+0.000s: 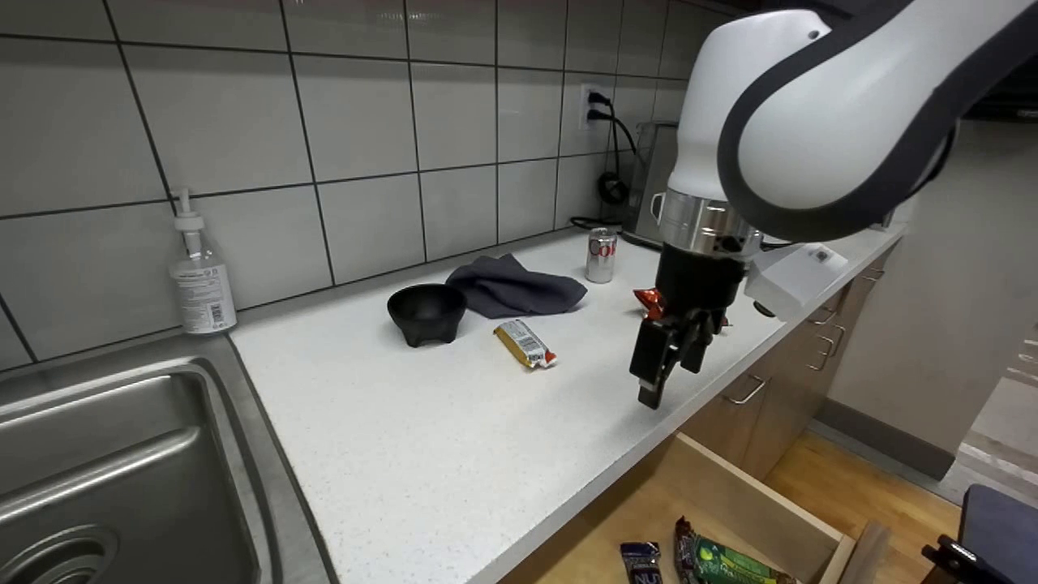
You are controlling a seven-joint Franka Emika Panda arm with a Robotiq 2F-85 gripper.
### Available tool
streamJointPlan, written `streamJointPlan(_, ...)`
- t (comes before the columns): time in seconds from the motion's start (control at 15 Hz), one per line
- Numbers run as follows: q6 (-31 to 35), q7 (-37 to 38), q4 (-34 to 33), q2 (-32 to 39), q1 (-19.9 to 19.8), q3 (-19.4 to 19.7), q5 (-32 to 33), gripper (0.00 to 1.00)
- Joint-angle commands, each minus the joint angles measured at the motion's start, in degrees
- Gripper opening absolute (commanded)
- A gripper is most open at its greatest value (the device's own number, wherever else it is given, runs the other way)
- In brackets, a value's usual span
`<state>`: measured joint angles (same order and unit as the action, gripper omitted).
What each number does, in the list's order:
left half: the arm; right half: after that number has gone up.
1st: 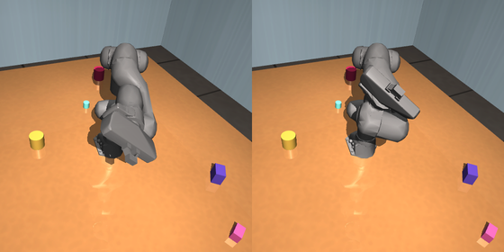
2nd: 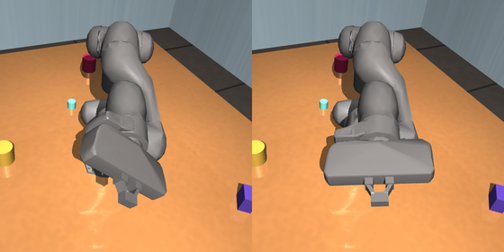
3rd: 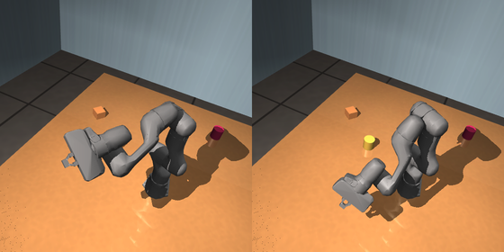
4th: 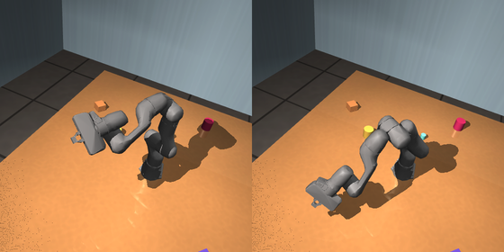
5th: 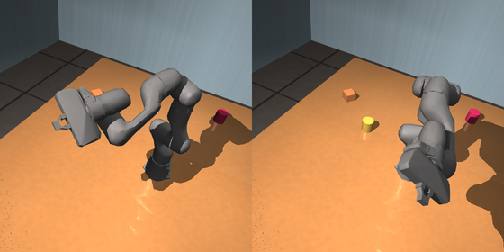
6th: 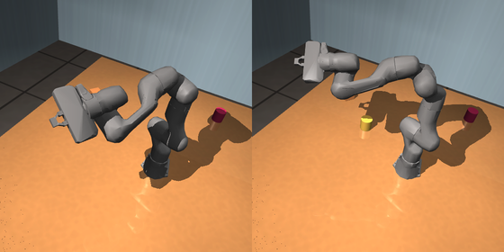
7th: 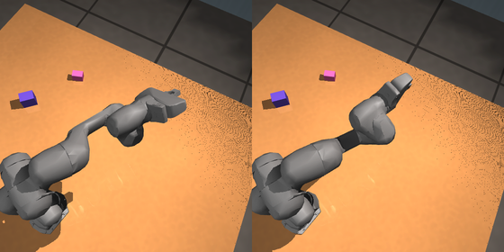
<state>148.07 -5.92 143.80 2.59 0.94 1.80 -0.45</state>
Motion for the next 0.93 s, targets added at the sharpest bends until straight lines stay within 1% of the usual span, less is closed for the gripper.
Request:
streamJointPlan(0.0,-0.9,-1.7,-8.1,7.0,-0.5,-1.1,-0.8,1.00)
streamJointPlan(0.07,-0.2,0.1,-3.5,3.1,-0.6,-0.9,0.1,1.00)
streamJointPlan(0.2,-0.2,0.2,-4.6,4.6,-0.6,-1.0,0.2,1.00)
streamJointPlan(0.73,-0.2,0.2,-4.3,4.5,-0.6,-1.0,0.2,1.00)
streamJointPlan(0.87,0.8,-1.5,-4.1,4.4,-1.2,-0.9,-0.4,1.00)
